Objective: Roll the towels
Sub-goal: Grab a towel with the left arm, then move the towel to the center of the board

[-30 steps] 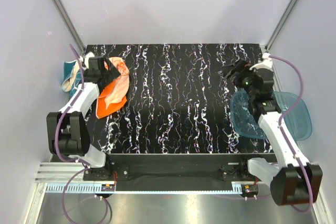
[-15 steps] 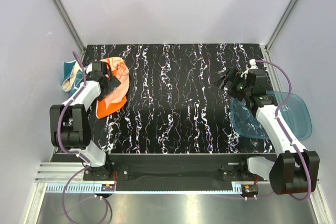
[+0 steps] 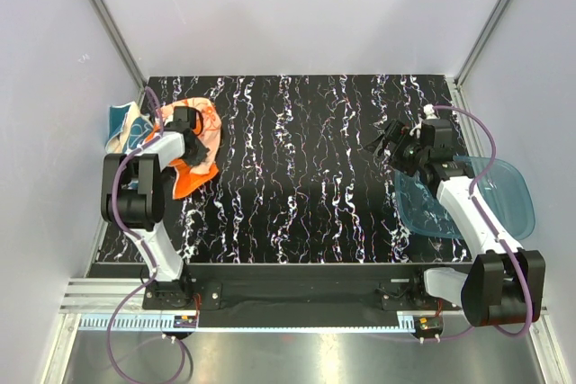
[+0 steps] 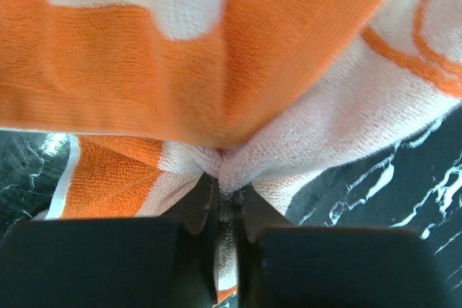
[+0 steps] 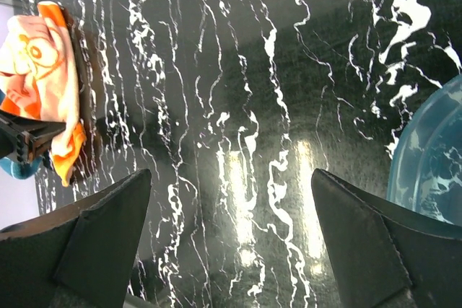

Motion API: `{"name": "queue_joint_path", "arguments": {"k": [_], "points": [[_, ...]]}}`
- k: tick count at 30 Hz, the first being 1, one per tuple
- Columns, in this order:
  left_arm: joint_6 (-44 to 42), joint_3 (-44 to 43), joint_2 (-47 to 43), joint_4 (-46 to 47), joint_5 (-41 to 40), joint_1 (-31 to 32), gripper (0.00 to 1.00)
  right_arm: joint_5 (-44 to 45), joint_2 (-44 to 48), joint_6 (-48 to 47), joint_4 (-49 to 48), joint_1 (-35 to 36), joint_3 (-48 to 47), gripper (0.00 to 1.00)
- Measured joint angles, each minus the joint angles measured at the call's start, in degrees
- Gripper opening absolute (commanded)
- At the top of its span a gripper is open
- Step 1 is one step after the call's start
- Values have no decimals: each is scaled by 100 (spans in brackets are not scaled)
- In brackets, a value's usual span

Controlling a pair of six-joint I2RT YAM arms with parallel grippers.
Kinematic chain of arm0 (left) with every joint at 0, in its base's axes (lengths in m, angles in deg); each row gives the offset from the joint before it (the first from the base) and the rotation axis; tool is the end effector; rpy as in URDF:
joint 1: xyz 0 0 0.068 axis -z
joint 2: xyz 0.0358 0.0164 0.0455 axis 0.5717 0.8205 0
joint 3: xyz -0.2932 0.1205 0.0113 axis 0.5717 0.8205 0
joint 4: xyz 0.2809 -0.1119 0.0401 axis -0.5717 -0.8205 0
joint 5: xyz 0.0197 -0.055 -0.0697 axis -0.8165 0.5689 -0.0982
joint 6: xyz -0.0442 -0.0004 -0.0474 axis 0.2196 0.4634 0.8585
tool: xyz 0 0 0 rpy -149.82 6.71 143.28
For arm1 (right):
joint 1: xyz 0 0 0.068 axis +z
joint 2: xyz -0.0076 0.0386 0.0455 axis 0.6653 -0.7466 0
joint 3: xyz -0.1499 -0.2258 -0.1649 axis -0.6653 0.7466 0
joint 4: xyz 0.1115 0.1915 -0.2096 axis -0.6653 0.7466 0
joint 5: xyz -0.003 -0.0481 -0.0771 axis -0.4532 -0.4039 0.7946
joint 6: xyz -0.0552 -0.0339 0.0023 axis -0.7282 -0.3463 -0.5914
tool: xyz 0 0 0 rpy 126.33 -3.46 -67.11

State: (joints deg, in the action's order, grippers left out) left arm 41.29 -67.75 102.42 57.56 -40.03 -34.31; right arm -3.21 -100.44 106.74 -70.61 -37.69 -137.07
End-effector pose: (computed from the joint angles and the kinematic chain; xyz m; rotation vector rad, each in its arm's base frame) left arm 0.4218 0.0044 0.1699 -0.9183 2.4522 -0.0182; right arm 0.2976 0.0350 0.2876 0.3569 2.2069 0.6488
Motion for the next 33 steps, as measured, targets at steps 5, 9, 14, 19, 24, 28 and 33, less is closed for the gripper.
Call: {"name": "queue_joint_path", "arguments": {"k": [5,9,14,19,24,28,33], "points": [[-118,-238,-179,-426,-166,369,0,20,2,-61,238,0,-28,99],[-166,-1139,-577,-1220,-494,1045,14,101,2,-129,699,0,-385,100],[-61,-2361,-1005,-1495,-721,2210,44,605,39,-210,1416,0,-1390,100],[107,-2509,-1049,-1510,-470,3178,73,1290,243,-151,2140,0,-2039,100],[31,-2402,-551,-1558,-433,3757,80,1554,472,-52,2695,9,-2065,100],[-13,-1423,-929,-1596,-452,3633,80,1513,614,61,2852,251,-1939,100],[-55,-282,-1912,-1488,-461,2597,79,1740,-203,199,2990,1860,-2122,100]]}}
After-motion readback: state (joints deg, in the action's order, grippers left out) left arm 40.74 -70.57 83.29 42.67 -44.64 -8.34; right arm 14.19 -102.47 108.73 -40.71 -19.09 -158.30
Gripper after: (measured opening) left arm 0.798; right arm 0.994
